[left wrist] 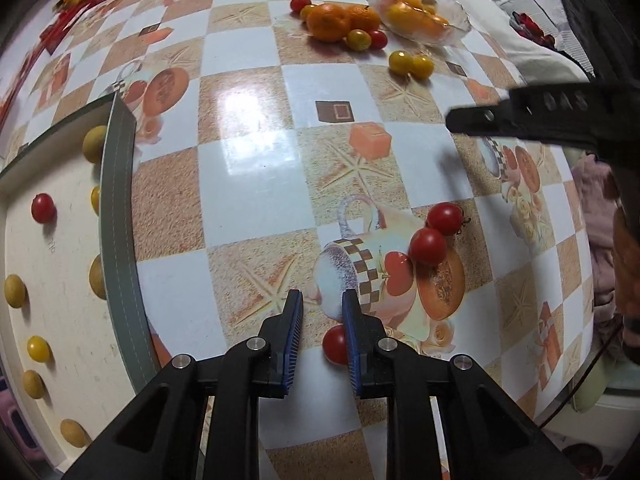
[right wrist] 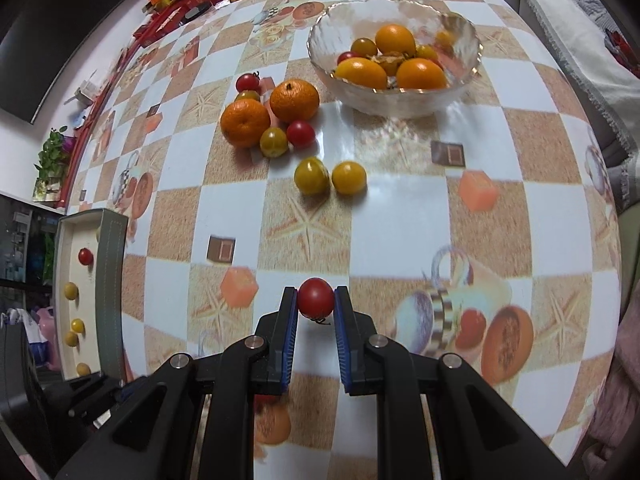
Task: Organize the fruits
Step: 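Grasp another red cherry tomato with the left tool while the right tool holds its tomato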
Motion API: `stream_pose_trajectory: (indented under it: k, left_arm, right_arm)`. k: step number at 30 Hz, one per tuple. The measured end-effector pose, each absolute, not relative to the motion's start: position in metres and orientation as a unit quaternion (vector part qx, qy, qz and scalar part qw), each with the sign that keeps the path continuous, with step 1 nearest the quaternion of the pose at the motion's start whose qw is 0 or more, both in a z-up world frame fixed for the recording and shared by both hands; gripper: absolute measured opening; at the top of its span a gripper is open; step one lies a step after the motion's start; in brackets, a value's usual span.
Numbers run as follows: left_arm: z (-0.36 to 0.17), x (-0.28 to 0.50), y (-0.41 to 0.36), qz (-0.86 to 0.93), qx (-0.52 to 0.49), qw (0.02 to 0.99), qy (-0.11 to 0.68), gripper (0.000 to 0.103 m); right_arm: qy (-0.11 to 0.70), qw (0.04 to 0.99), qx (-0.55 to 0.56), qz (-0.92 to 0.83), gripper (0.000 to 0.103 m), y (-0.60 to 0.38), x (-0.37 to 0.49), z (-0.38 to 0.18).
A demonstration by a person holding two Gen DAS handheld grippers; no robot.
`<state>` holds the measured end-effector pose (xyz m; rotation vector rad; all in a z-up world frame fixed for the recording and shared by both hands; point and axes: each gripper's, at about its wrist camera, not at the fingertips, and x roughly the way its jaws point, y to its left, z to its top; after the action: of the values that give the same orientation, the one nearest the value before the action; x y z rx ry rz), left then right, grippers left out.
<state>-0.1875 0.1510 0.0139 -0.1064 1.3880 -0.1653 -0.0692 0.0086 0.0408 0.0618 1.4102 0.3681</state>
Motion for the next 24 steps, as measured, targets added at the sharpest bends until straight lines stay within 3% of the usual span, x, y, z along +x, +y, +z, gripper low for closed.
stream_pose_trajectory:
  k: [14, 15, 16, 18, 24]
  left_arm:
    - [0.034, -0.196, 0.159, -0.098, -0.041, 0.773, 0.626, 0.023]
    - [0.035, -0.198, 0.156, -0.104, -0.037, 0.773, 0.625, 0.026]
    - [0.036, -0.198, 0.152, -0.110, -0.032, 0.773, 0.624, 0.049]
    - [0.039, -0.200, 0.145, -0.101, -0.019, 0.785, 0.611, 0.081]
    - [0.031, -0.196, 0.132, -0.093, 0.012, 0.783, 0.615, 0.081]
  right_arm:
    - [0.659, 0.731, 0.042, 0.170, 0.020, 0.002, -0.110, 0.053]
    - [0.659, 0.731, 0.042, 0.169, 0.020, 0.001, -0.112, 0.053]
    - [0.660, 0.731, 0.043, 0.168, 0.020, 0.000, -0.113, 0.054]
    - [0.660, 0.731, 0.045, 0.166, 0.020, -0.002, -0.116, 0.054]
    - [0.663, 0.730, 0.050, 0.158, 0.020, -0.010, -0.122, 0.053]
